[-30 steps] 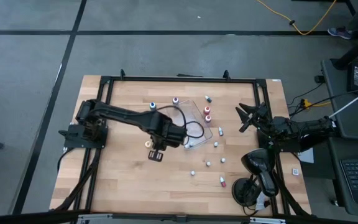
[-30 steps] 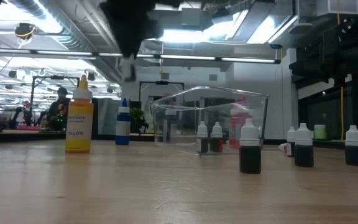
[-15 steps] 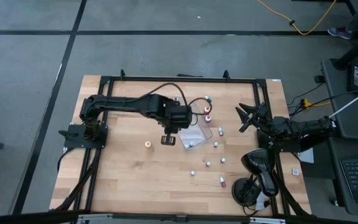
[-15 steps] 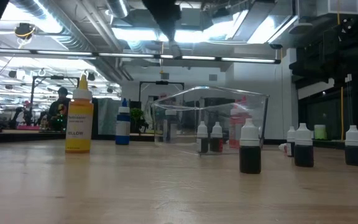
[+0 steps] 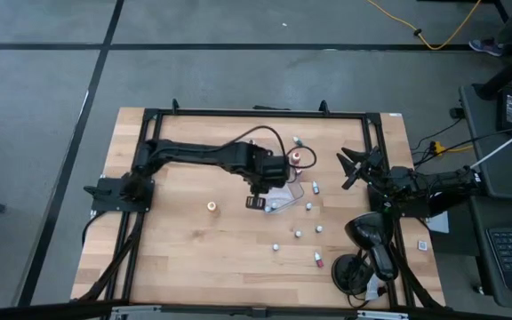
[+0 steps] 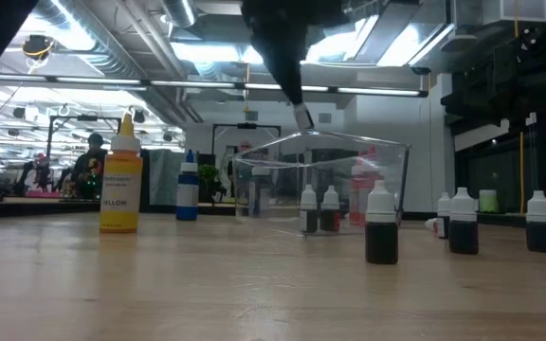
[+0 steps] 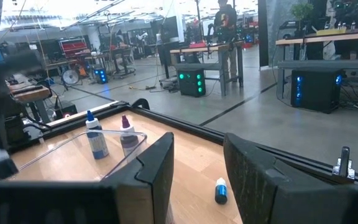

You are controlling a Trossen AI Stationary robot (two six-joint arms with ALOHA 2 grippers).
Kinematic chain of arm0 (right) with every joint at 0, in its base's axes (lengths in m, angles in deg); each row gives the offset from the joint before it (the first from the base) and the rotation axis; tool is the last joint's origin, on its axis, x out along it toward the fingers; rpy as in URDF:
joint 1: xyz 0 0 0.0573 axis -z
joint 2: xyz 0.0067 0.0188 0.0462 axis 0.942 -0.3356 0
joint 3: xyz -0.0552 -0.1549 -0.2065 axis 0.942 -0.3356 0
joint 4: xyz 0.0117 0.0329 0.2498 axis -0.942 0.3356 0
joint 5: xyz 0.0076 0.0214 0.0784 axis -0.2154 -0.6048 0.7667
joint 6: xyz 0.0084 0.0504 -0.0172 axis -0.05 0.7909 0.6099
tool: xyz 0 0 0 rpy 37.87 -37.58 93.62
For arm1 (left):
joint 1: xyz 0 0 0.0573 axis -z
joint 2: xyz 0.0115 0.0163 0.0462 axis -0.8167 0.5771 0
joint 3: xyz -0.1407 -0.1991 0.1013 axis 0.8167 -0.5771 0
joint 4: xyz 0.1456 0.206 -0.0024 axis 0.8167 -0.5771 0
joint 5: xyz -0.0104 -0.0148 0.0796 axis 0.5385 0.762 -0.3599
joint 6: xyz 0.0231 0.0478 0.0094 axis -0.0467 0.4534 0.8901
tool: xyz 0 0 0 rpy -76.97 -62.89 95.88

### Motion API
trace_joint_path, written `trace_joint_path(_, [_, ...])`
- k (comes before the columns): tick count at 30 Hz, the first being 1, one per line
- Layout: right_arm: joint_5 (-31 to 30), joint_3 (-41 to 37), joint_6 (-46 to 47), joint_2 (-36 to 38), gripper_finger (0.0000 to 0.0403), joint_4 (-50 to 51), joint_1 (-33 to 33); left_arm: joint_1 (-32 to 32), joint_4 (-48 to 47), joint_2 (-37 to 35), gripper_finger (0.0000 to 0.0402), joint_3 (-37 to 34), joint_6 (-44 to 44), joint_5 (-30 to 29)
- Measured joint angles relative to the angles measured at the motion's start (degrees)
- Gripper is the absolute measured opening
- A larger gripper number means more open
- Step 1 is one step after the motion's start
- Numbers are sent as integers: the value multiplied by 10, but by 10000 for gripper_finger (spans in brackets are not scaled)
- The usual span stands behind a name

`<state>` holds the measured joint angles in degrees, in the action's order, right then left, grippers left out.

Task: Pick & Place food coloring
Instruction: Put the small green food coloring bottle into the bottom of the bin

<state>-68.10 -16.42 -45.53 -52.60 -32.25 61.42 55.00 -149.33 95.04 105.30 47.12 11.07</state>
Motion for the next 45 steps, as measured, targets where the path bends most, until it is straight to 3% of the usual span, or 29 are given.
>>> trace_joint_path(17, [0,0,0,0,142,0,0,4,41,102,47,0,5,19])
trace_joint_path(45, [0,0,0,0,142,0,0,15,20,128,61,-1,-2,35])
